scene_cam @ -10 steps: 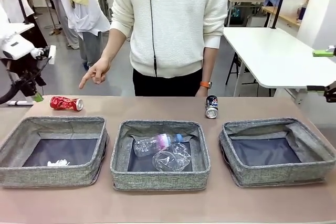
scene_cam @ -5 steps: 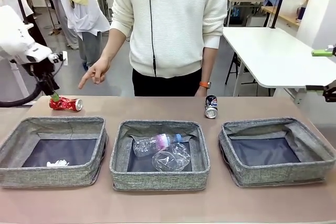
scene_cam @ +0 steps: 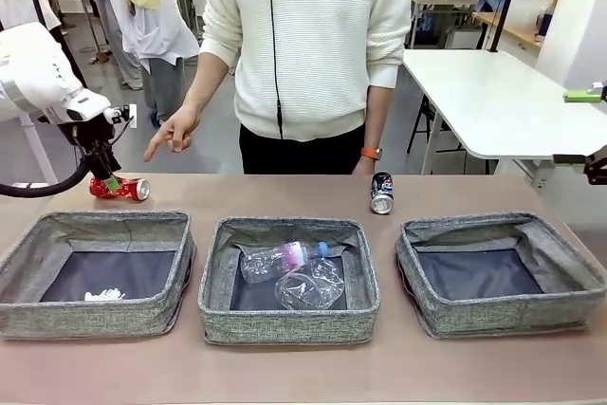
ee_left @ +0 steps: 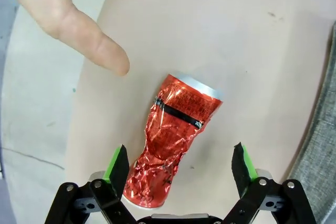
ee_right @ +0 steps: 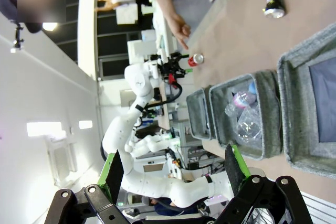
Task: Sort the waste into the appropriate baskets.
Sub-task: Pick up the waste item pointed out by the person.
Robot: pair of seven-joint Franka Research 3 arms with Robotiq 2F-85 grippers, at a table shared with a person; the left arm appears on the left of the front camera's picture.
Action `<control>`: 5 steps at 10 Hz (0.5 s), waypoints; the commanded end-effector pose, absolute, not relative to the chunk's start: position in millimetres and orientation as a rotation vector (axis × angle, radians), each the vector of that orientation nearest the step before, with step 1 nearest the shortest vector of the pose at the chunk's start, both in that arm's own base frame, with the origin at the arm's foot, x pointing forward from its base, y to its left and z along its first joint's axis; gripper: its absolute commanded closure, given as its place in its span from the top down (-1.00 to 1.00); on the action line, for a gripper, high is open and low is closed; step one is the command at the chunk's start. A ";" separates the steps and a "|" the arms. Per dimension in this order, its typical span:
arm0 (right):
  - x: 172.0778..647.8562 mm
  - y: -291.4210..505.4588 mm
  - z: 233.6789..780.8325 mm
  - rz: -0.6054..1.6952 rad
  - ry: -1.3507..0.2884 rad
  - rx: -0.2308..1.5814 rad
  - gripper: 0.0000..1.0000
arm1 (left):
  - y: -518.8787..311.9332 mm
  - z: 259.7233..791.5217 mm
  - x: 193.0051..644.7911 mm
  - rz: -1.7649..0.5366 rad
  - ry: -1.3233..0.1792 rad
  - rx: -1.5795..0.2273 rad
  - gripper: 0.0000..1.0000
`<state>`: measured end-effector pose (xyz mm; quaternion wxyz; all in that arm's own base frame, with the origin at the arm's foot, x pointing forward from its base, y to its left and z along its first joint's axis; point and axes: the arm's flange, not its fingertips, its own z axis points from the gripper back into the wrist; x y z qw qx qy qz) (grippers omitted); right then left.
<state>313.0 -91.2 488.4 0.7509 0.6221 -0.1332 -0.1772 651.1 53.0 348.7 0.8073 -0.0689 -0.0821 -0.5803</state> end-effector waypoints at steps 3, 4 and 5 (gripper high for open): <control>311.6 -93.0 491.9 -0.382 -0.288 1.360 1.00 | 54.2 339.7 664.9 -1.219 -0.131 -0.173 1.00; 311.6 -93.0 491.9 -0.382 -0.288 1.360 1.00 | 51.7 335.7 667.9 -1.218 -0.115 -0.185 1.00; 311.6 -93.0 491.9 -0.382 -0.288 1.360 1.00 | 50.0 333.7 669.0 -1.215 -0.106 -0.185 1.00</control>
